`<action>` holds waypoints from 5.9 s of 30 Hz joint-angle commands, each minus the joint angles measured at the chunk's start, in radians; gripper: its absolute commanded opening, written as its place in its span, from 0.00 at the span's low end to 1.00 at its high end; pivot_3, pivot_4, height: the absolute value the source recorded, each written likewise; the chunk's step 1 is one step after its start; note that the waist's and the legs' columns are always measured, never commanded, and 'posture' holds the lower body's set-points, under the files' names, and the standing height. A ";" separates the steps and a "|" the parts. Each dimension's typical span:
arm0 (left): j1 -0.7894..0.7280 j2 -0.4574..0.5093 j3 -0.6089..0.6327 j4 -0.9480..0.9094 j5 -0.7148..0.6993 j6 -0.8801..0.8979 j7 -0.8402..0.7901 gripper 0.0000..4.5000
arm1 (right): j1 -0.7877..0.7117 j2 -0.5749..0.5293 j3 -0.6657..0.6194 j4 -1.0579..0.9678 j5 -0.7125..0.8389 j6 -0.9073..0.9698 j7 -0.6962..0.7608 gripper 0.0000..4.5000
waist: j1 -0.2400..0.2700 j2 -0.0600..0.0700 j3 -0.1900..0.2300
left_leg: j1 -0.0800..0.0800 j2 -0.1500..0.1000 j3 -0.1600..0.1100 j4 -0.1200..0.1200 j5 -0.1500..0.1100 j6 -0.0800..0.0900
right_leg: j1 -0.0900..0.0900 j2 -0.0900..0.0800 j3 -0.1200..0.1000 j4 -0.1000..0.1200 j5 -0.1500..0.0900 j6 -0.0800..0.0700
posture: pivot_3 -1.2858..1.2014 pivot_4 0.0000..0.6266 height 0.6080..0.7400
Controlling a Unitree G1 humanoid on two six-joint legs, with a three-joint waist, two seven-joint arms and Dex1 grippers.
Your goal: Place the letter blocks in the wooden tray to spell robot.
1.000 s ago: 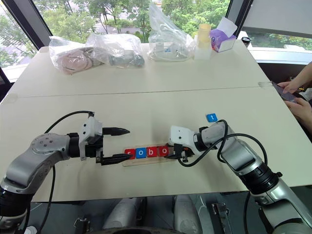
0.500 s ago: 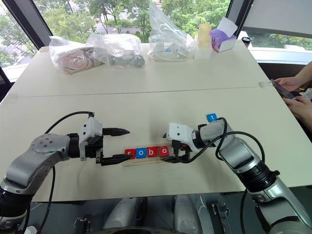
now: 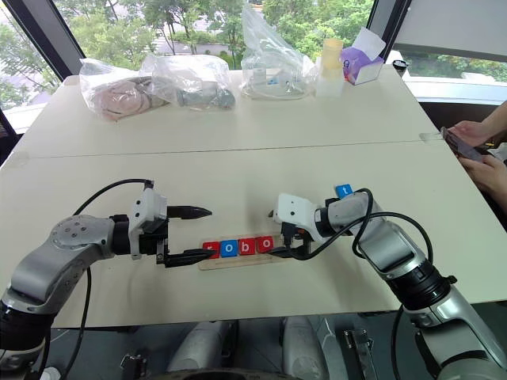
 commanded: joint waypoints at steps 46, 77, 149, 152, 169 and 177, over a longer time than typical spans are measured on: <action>-0.054 -0.045 -0.025 0.030 0.020 -0.031 -0.007 1.00 | -0.058 0.227 -0.535 0.126 0.081 0.714 -0.720 0.25 | -0.005 0.001 -0.001 | -0.001 0.000 0.002 0.000 0.000 0.000 | -0.003 0.002 0.002 0.003 0.001 0.000 | 0.52 0.24 1.00; -0.070 -0.089 -0.054 0.086 0.060 -0.084 -0.023 1.00 | 0.220 0.021 -0.642 -0.551 0.725 1.085 -0.919 1.00 | -0.003 0.002 -0.002 | 0.000 0.000 0.002 0.001 0.002 0.000 | -0.002 0.001 0.001 0.003 0.002 -0.002 | 0.52 0.24 1.00; -0.062 -0.095 -0.040 0.053 0.047 -0.078 0.010 1.00 | 0.007 -0.121 -0.078 -0.024 0.030 0.014 0.156 0.25 | 0.000 0.002 -0.001 | 0.012 0.000 0.003 -0.002 0.000 0.002 | 0.012 -0.002 0.002 -0.003 0.000 -0.001 | 0.52 0.24 1.00; -0.039 -0.078 -0.037 0.026 0.025 -0.082 -0.025 1.00 | 0.005 -0.103 -0.054 -0.010 0.013 0.006 0.141 0.25 | 0.000 0.002 -0.001 | 0.012 0.000 0.003 -0.002 0.000 0.002 | 0.012 -0.002 0.002 -0.003 0.000 0.000 | 0.52 0.24 1.00; -0.008 -0.036 -0.042 0.022 0.044 -0.127 -0.073 1.00 | -0.017 -0.046 0.007 0.004 -0.018 -0.011 0.113 0.25 | 0.000 0.002 -0.001 | 0.012 0.000 0.002 -0.002 0.000 0.002 | 0.012 -0.002 0.002 -0.003 -0.001 -0.001 | 0.52 0.24 1.00; -0.011 -0.041 -0.046 0.027 0.045 -0.128 -0.058 1.00 | -0.018 -0.032 0.020 -0.011 -0.018 -0.006 0.110 0.25 | 0.000 0.002 -0.001 | 0.012 0.000 0.002 -0.002 0.000 0.002 | 0.012 -0.002 0.002 -0.003 -0.001 -0.001 | 0.52 0.24 1.00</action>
